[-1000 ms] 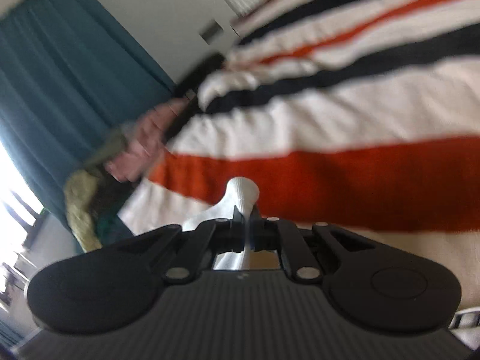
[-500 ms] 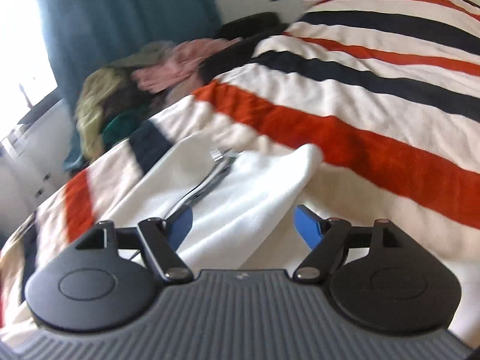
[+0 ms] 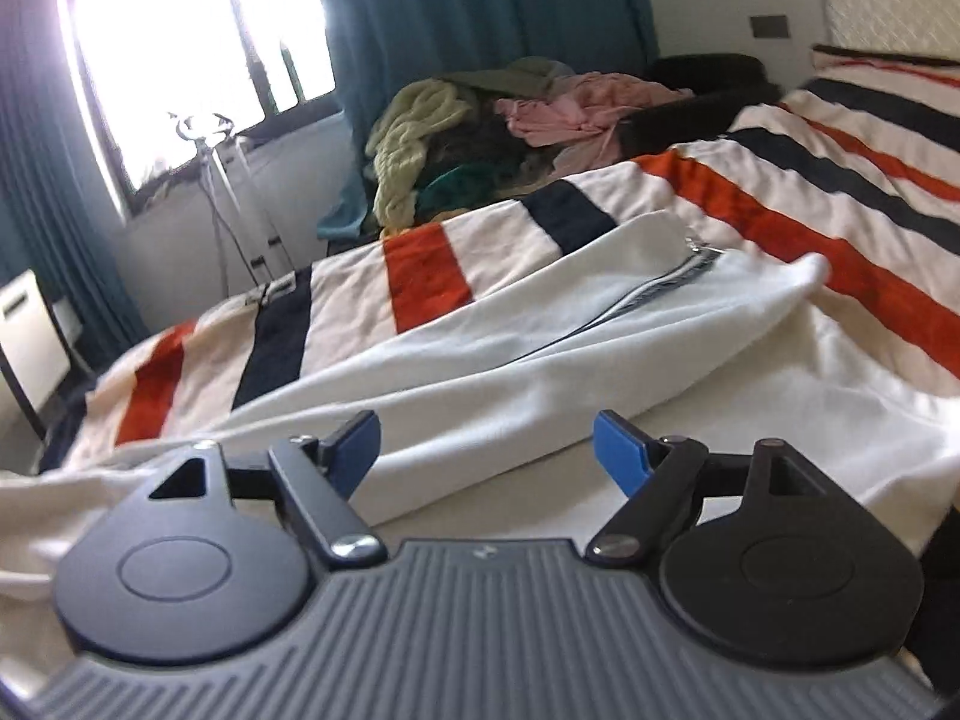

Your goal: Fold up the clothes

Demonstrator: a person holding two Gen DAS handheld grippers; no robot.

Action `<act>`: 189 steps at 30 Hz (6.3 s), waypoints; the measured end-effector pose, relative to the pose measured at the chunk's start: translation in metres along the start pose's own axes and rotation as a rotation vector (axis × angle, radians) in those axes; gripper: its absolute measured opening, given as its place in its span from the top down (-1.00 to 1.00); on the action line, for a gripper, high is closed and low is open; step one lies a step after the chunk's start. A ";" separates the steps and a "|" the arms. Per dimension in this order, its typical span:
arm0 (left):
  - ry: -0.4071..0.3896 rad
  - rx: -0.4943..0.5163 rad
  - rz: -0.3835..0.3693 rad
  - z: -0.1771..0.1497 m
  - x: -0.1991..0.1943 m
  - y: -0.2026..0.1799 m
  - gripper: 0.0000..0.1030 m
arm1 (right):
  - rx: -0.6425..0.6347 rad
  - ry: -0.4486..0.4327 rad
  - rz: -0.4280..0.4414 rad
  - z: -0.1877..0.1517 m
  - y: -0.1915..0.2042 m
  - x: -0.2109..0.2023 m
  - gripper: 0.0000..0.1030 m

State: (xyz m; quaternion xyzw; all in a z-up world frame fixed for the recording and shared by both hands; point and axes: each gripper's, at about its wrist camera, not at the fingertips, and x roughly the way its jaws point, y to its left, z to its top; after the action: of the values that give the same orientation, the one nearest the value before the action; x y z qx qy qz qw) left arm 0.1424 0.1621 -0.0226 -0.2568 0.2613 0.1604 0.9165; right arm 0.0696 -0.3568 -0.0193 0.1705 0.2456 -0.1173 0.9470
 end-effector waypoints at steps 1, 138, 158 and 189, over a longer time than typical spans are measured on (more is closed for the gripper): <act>0.025 -0.028 0.019 0.011 0.015 0.005 -0.85 | 0.008 0.011 -0.013 -0.001 0.002 0.006 -0.55; 0.087 0.890 -0.481 -0.204 0.039 -0.370 -0.54 | 0.225 0.052 -0.037 -0.004 -0.081 0.039 -0.54; 0.110 0.137 0.011 -0.058 -0.089 0.084 -0.61 | 0.247 -0.112 0.020 0.023 -0.086 -0.083 -0.55; 0.117 -0.399 0.167 -0.035 -0.104 0.220 -0.68 | 0.446 -0.005 -0.152 0.004 -0.115 -0.047 -0.55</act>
State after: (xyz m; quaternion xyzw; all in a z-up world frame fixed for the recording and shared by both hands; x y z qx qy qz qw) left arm -0.0505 0.3061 -0.0748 -0.4193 0.2976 0.2689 0.8144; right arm -0.0038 -0.4571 -0.0231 0.3564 0.2235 -0.2398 0.8749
